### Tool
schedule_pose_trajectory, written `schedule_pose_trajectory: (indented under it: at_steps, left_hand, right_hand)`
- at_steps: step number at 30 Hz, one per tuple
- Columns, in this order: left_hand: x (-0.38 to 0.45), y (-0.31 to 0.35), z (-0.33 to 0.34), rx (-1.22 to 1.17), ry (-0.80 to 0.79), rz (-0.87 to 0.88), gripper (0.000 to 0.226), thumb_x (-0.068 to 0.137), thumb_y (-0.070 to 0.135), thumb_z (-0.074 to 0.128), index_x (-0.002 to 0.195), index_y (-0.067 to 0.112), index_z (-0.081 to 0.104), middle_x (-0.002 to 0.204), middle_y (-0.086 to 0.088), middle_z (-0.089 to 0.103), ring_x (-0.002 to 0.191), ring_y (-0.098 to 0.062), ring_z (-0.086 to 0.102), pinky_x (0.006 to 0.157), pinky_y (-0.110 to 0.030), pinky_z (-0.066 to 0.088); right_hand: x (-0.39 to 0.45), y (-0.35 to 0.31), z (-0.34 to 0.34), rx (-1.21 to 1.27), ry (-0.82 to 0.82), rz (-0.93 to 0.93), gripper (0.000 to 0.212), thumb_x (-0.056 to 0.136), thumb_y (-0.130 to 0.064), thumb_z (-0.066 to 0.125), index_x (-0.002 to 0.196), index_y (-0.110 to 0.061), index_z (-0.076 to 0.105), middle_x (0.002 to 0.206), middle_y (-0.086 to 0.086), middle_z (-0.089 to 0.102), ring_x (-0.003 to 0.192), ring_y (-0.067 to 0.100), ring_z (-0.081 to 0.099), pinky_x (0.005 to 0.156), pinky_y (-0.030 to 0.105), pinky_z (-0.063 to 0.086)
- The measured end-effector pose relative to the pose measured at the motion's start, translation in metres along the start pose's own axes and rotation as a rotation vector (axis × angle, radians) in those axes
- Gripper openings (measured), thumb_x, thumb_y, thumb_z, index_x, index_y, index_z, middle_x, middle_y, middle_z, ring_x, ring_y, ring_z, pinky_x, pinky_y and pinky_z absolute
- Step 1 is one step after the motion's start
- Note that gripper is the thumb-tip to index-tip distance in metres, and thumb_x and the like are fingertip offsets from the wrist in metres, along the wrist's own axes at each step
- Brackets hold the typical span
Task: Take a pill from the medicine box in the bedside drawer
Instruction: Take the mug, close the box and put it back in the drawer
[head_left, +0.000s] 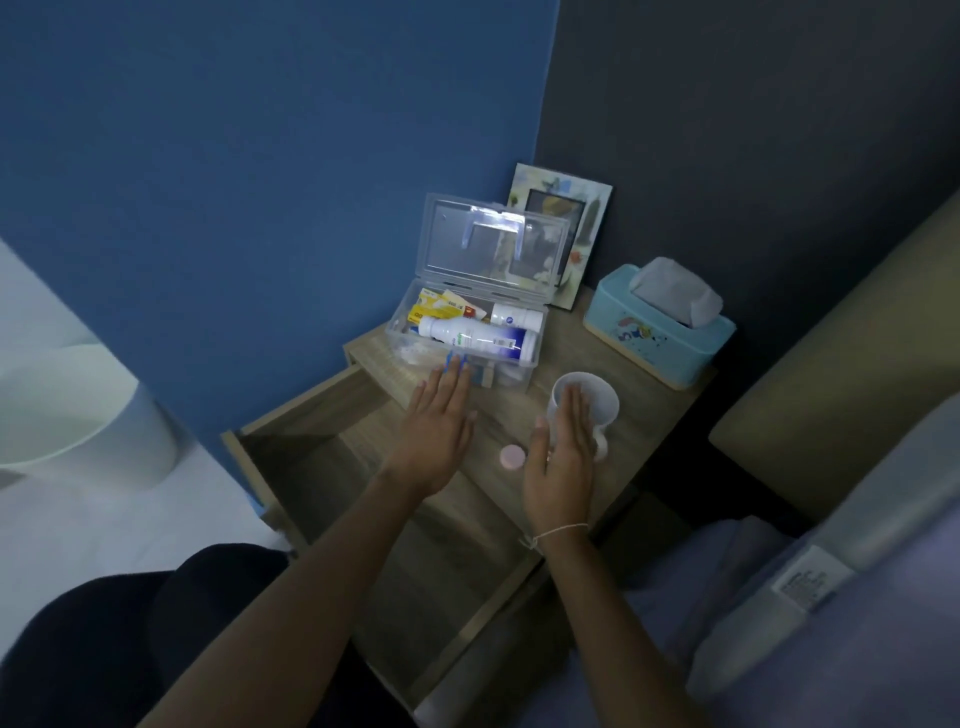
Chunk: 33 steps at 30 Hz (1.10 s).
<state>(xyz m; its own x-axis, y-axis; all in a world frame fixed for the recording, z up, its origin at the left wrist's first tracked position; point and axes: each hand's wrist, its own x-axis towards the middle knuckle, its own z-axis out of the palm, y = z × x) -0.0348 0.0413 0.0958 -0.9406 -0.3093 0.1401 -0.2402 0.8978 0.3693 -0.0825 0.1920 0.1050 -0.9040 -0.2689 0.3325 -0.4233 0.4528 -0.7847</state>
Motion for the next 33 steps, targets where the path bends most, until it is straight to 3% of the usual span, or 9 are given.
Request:
schedule_pose_trajectory:
  at_steps: [4,8,13,20,25,29,31,33]
  left_hand:
    - [0.004,-0.012,-0.012,-0.030,0.046,-0.013,0.061,0.101,0.029,0.028,0.151,0.013,-0.002,0.162,-0.006,-0.006,0.150,-0.023,-0.006,0.120,-0.034,0.000]
    - [0.030,-0.028,-0.028,-0.052,0.106,-0.037,0.060,0.102,0.029,0.030,0.151,0.009,0.002,0.162,-0.008,-0.001,0.150,-0.023,-0.004,0.123,-0.038,0.004]
    - [0.092,-0.052,-0.045,-0.118,0.156,-0.118,0.058,0.102,0.028,0.029,0.151,0.007,0.006,0.162,-0.011,0.004,0.150,-0.024,0.003,0.120,-0.033,-0.002]
    - [0.181,-0.079,-0.047,-0.309,0.172,-0.231,0.056,0.098,0.016,0.041,0.148,0.000,0.020,0.156,-0.018,0.025,0.144,-0.030,0.024,0.118,-0.034,0.017]
    - [0.219,-0.095,-0.031,-0.403,0.130,-0.328,0.060,0.094,0.013,0.045,0.146,-0.001,0.020,0.151,-0.022,0.029,0.137,-0.037,0.033,0.114,-0.046,0.029]
    - [0.227,-0.098,-0.022,-0.536,0.088,-0.370,0.067,0.096,0.015,0.043,0.151,0.004,0.005,0.153,-0.022,0.027,0.136,-0.039,0.035,0.113,-0.049,0.030]
    - [0.227,-0.100,-0.022,-0.572,0.109,-0.366,0.063,0.096,0.014,0.043,0.150,0.004,0.012,0.149,-0.022,0.033,0.132,-0.038,0.039,0.111,-0.049,0.033]
    - [0.221,-0.100,-0.025,-0.631,0.147,-0.361,0.052,0.096,0.013,0.042,0.144,0.001,0.025,0.143,-0.022,0.041,0.127,-0.035,0.045,0.109,-0.041,0.037]
  right_hand:
    - [0.014,-0.014,0.013,0.042,-0.053,-0.040,0.051,0.101,-0.018,0.040,0.148,-0.008,0.024,0.157,0.007,0.021,0.147,0.017,0.013,0.120,0.037,0.018]
    - [0.060,-0.027,0.028,0.032,-0.093,-0.035,0.056,0.102,-0.031,0.035,0.151,-0.015,0.014,0.160,0.000,0.011,0.146,0.010,0.001,0.120,0.033,0.011]
    - [0.138,-0.030,0.049,-0.034,-0.168,-0.032,0.069,0.098,-0.038,0.041,0.153,-0.011,0.007,0.162,0.005,0.003,0.149,0.018,0.002,0.121,0.032,0.008]
    - [0.227,-0.006,0.074,-0.070,-0.211,0.115,0.083,0.096,-0.044,0.046,0.152,-0.014,-0.006,0.162,0.006,-0.011,0.149,0.022,-0.001,0.120,0.036,0.005]
    - [0.256,0.005,0.088,-0.008,-0.155,0.263,0.081,0.096,-0.046,0.044,0.152,-0.009,-0.001,0.161,0.010,0.008,0.147,0.027,0.017,0.119,0.036,0.016]
    - [0.260,0.006,0.096,0.073,-0.152,0.362,0.077,0.095,-0.051,0.042,0.153,-0.016,0.004,0.157,0.006,0.026,0.141,0.027,0.031,0.108,0.030,0.026]
    - [0.261,0.005,0.096,0.135,-0.125,0.370,0.073,0.096,-0.051,0.042,0.152,-0.017,0.011,0.157,0.005,0.027,0.141,0.026,0.031,0.109,0.031,0.026]
    - [0.262,0.004,0.092,0.211,-0.081,0.391,0.062,0.096,-0.051,0.040,0.147,-0.018,0.030,0.149,0.006,0.041,0.135,0.026,0.040,0.111,0.037,0.032]
